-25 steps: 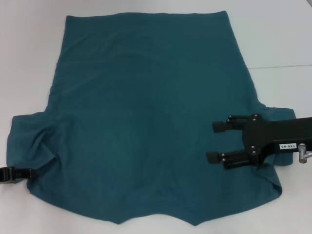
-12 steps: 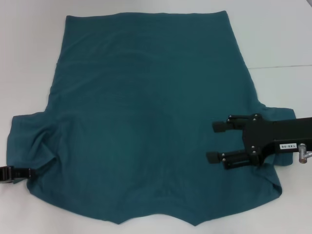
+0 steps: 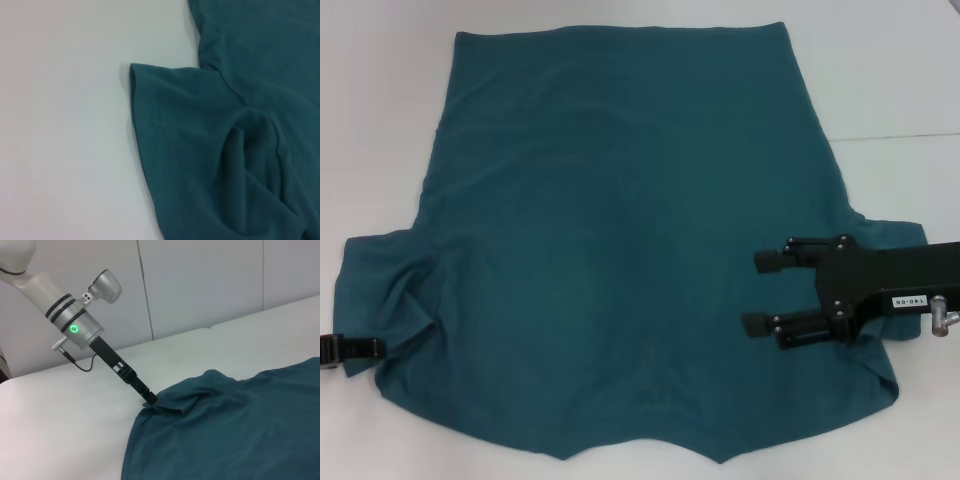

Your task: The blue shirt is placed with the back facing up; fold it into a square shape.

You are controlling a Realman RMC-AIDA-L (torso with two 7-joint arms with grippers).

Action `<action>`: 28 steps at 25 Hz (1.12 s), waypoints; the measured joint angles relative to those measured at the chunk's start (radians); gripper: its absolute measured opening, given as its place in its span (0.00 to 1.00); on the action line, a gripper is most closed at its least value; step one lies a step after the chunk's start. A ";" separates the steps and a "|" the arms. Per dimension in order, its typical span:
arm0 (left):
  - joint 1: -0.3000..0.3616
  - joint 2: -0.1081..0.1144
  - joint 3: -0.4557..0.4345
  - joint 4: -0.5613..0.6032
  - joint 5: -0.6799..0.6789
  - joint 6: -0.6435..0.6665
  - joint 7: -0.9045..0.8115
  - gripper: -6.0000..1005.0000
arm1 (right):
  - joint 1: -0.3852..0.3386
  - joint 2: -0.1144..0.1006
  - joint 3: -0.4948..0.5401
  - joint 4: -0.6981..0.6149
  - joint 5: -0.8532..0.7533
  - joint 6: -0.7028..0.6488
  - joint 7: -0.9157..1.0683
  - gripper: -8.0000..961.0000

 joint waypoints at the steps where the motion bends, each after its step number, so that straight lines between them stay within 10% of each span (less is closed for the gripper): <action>1: -0.003 -0.002 0.000 -0.001 0.006 -0.003 0.000 0.69 | 0.000 0.000 0.000 0.000 0.000 0.000 0.000 0.95; 21: -0.017 -0.025 0.046 -0.002 0.048 -0.060 0.004 0.64 | 0.006 0.000 0.002 0.002 0.001 0.000 0.000 0.95; 28: -0.019 -0.036 0.076 0.000 0.050 -0.069 -0.001 0.43 | 0.006 0.000 0.003 0.002 0.002 0.000 0.004 0.95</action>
